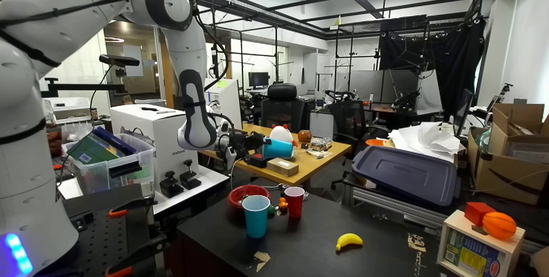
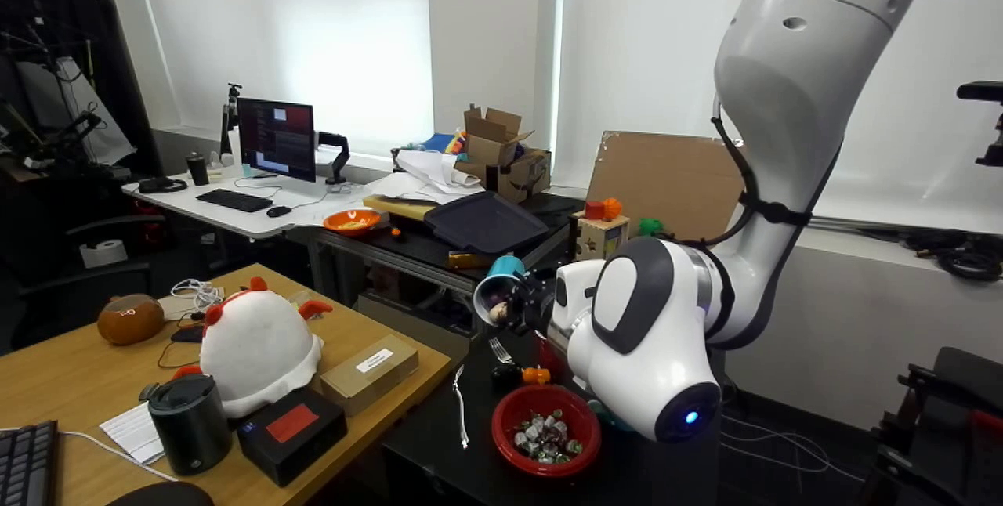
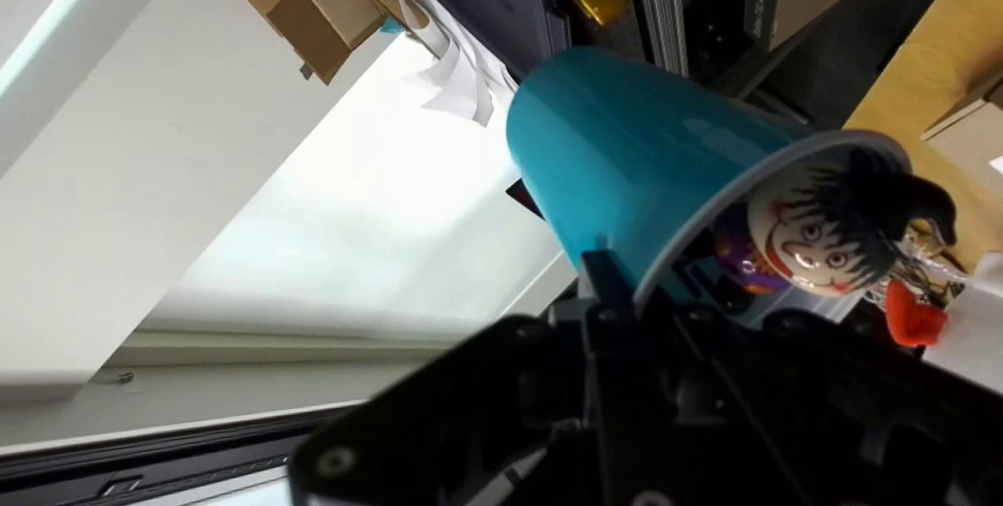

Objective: Pour the contents from the right blue cup into the bowl

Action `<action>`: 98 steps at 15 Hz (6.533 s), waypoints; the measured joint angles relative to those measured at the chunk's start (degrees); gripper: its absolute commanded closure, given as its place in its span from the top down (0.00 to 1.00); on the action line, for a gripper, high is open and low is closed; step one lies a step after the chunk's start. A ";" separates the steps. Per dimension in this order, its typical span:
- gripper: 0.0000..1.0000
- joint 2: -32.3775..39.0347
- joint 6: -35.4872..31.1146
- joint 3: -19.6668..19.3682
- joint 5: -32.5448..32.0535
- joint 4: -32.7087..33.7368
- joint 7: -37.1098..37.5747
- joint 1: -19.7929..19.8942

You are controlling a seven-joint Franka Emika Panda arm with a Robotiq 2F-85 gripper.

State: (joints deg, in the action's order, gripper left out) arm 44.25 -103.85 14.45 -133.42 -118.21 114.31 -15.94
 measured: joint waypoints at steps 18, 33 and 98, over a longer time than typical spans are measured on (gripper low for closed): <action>0.01 0.29 8.81 0.92 -1.13 -1.46 14.31 -0.03; 0.01 0.55 12.35 1.32 1.44 -1.50 25.69 0.43; 0.01 -12.82 -60.50 22.85 111.54 -4.50 -80.99 64.99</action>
State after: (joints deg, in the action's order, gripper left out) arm 31.43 -164.35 37.31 -21.88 -122.71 33.32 49.06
